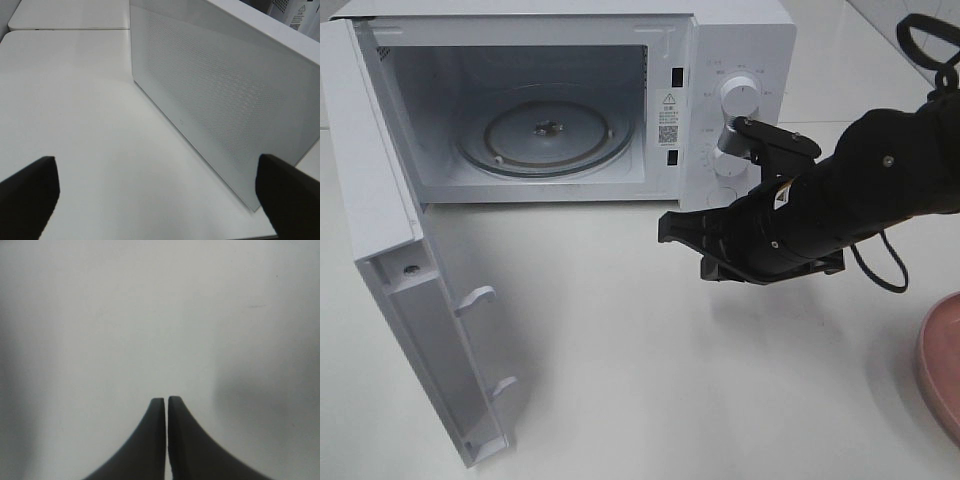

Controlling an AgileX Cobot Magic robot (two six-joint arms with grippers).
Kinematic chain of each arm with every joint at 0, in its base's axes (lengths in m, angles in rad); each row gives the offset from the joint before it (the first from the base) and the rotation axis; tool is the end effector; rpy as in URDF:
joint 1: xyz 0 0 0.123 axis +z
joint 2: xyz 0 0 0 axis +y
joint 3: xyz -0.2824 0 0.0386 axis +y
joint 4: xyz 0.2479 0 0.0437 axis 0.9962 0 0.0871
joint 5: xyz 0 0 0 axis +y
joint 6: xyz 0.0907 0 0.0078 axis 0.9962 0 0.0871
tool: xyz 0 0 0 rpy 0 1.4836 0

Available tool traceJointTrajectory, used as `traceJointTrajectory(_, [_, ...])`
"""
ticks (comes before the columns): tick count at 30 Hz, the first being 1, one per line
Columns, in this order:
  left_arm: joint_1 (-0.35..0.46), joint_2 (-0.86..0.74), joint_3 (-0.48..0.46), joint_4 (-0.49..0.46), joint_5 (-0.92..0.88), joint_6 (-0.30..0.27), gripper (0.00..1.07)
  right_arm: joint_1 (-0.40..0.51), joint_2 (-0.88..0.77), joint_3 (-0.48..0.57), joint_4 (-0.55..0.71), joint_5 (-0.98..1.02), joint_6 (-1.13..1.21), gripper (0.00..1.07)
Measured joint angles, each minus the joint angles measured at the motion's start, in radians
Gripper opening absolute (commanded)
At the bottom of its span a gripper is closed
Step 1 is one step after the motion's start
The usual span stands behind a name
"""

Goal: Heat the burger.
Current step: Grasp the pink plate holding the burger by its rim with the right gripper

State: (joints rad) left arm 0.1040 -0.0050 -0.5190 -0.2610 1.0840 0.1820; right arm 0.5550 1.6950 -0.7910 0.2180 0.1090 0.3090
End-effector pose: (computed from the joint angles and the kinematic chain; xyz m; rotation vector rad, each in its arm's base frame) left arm -0.0082 -0.0217 0.2827 0.0980 2.0163 -0.1308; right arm 0.2672 0.1682 0.1580 -0.0475 2.5581 0.4675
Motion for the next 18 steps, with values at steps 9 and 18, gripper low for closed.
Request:
traceJointTrajectory(9, [0.0,0.0,0.0,0.0,0.0,0.0,1.0,0.0,-0.119,0.0,-0.15,0.219,-0.006,0.06])
traceJointTrajectory(18, [0.0,0.0,0.0,0.0,0.0,0.0,1.0,0.0,-0.236,0.001,-0.232,0.473,-0.007,0.09])
